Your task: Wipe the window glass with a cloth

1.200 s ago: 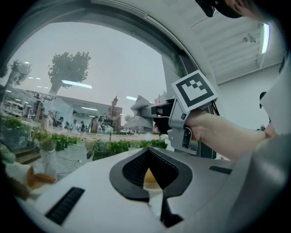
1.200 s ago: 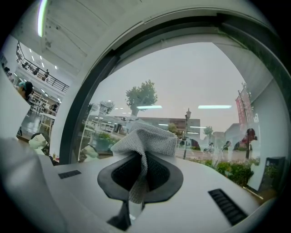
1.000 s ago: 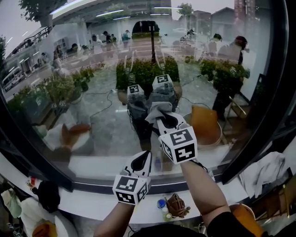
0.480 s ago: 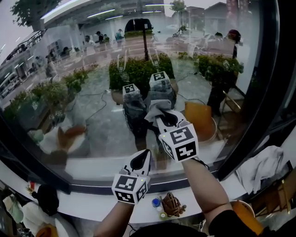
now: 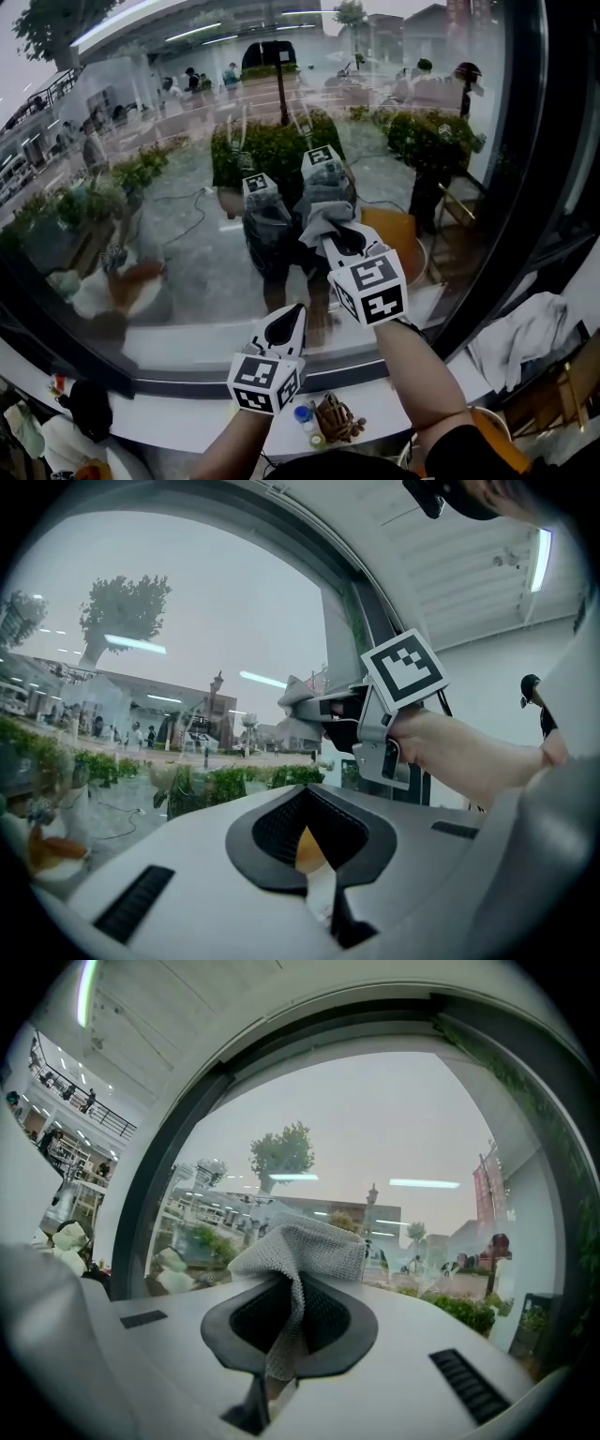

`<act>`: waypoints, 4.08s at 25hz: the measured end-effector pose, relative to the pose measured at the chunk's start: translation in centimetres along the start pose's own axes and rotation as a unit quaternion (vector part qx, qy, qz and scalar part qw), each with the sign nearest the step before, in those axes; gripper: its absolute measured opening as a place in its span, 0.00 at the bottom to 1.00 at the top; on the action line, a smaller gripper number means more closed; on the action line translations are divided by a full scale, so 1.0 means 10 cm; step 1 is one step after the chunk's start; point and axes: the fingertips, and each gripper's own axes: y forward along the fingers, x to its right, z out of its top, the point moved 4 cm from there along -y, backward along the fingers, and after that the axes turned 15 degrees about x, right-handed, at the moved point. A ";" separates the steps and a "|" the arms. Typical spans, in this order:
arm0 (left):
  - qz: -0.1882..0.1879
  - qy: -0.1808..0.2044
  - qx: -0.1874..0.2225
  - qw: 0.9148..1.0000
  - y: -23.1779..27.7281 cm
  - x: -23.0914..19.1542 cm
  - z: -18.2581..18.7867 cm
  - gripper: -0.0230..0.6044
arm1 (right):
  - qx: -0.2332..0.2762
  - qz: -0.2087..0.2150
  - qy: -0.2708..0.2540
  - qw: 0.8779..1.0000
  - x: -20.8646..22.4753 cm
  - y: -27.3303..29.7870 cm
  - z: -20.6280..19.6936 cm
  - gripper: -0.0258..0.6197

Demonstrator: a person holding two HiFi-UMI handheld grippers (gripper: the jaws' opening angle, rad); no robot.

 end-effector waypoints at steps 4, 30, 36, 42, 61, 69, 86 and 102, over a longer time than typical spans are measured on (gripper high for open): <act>-0.005 0.000 -0.002 1.000 0.13 0.16 -0.05 0.05 | 0.000 -0.004 -0.003 1.000 0.22 -0.14 -0.03 0.10; -0.049 -0.006 -0.019 0.999 1.00 1.17 -0.43 0.05 | -0.014 -0.056 -0.002 0.998 1.66 -1.02 -0.41 0.10; -0.052 -0.006 -0.023 0.998 1.12 1.29 -0.49 0.05 | -0.017 -0.061 -0.001 0.998 1.89 -1.16 -0.49 0.10; -0.058 -0.006 -0.023 0.998 1.17 1.34 -0.49 0.05 | -0.024 -0.073 -0.003 0.997 2.03 -1.25 -0.52 0.10; -0.055 -0.005 -0.026 0.998 1.12 1.33 -0.50 0.05 | -0.033 -0.107 0.004 0.994 2.23 -1.39 -0.63 0.10; -0.039 -0.007 -0.026 0.999 1.05 1.29 -0.50 0.05 | -0.026 -0.111 0.008 0.993 2.23 -1.38 -0.63 0.10; 0.018 0.004 -0.032 0.999 0.55 1.01 -0.37 0.05 | -0.005 -0.115 0.035 0.993 2.06 -1.45 -0.56 0.10; 0.053 0.006 -0.034 0.998 -0.81 0.48 -0.03 0.05 | -0.013 -0.083 0.062 0.995 0.47 -1.68 -0.40 0.10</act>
